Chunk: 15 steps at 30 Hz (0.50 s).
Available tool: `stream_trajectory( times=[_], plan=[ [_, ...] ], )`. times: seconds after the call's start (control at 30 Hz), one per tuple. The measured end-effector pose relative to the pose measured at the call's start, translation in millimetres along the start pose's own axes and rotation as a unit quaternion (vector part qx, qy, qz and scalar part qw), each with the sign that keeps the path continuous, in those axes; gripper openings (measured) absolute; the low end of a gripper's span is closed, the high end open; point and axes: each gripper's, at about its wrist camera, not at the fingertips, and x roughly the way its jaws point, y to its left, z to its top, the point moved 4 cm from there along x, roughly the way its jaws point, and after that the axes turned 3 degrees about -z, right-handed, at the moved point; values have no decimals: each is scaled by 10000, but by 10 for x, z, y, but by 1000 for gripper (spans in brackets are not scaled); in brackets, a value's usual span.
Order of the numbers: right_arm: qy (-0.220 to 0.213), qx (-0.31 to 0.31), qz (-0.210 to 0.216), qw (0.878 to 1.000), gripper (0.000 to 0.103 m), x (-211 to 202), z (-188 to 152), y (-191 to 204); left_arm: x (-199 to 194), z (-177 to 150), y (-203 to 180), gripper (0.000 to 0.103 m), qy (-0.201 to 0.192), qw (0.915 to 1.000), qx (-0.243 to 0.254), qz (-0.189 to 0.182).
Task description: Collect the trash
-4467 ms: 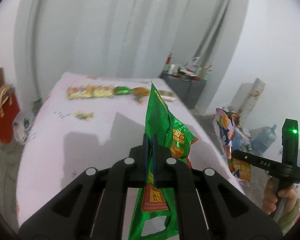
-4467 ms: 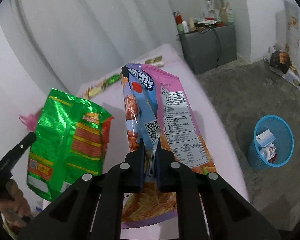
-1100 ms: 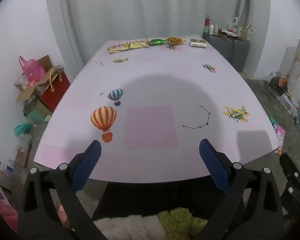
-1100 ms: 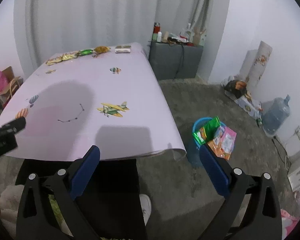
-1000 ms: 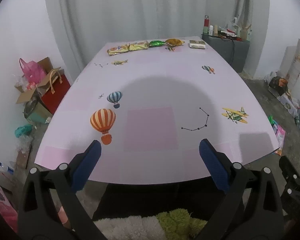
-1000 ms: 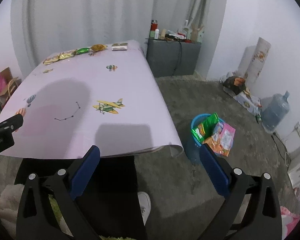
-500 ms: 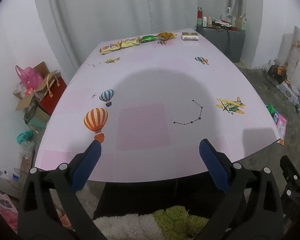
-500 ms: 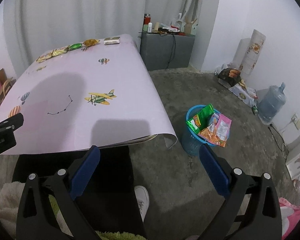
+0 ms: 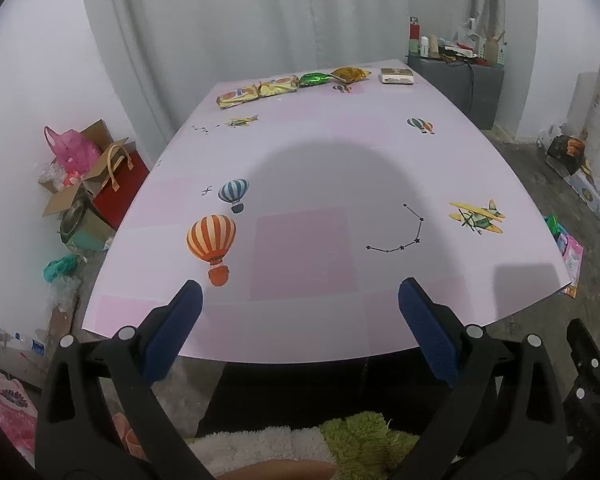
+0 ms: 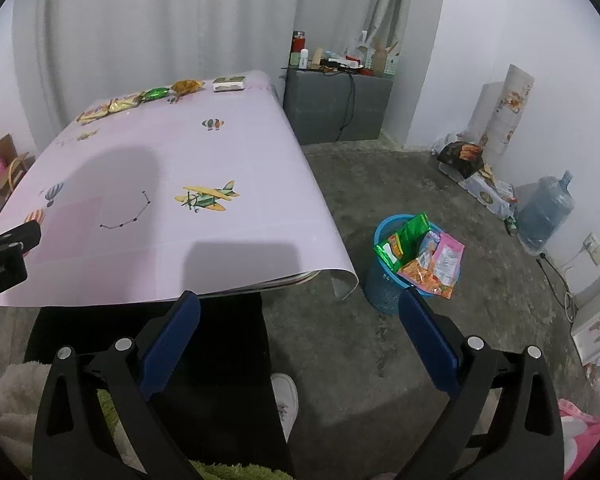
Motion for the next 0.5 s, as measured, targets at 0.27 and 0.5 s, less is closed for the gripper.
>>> stream_trajectory(
  times=[0.27,0.5],
  plan=[
    [-33,31,-52,10000,97,-13,15,-30,-3,-21,-4,94,29,10000,-17,-43],
    [-89,79,-179,9998,97,-43,63,-136,-3,-1,-135,94,113,9995,-7,-281]
  ],
)
